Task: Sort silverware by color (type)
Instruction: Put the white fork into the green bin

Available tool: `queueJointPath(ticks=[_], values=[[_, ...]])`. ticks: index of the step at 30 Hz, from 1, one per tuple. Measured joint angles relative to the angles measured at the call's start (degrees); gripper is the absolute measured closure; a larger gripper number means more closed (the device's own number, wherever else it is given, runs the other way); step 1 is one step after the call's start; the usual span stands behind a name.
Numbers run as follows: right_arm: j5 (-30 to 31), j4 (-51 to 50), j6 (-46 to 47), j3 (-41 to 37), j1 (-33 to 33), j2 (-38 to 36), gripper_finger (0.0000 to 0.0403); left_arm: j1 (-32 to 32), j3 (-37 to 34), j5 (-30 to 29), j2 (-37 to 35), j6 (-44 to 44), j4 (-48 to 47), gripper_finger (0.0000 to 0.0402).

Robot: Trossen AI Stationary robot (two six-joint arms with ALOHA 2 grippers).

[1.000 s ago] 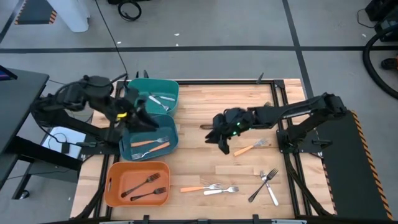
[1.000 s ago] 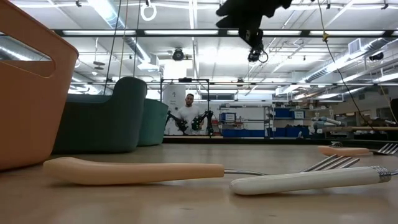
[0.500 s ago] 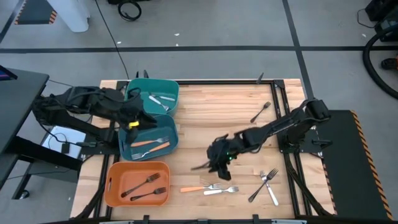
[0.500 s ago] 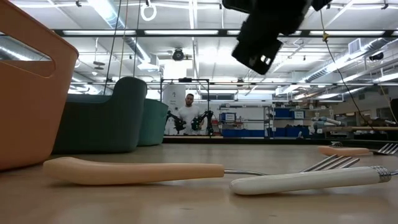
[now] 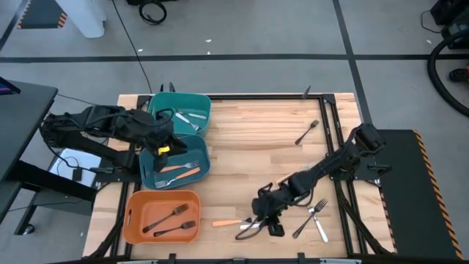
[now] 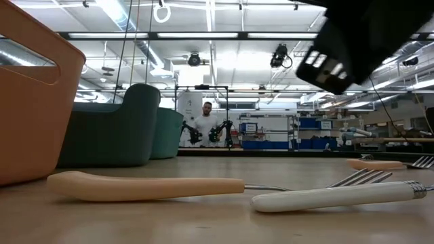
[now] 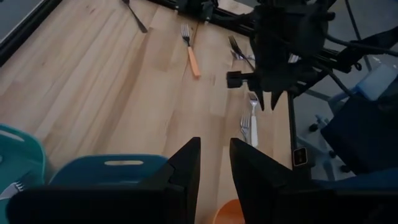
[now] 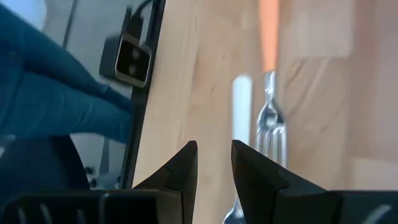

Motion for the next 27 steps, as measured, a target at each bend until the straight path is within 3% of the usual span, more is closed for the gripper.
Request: queueJointPath(ticks=[8,17,27], values=[[7.34,-5.85,1.33,0.0,4.0,2.12,0.0298,0.0,0.02,-0.49,0.36,-0.27,0.03,0.0306],[9.35,-6.85,1.5,-1.15,4.76,2.99,0.0298,0.0,0.02,-0.59,0.4,-0.3,-0.08,0.0306],[6.97,-5.2,1.53,-1.13,4.95,4.88,0.0298,0.02,0.02,-0.55,0.42,0.13,-0.66,0.0306]])
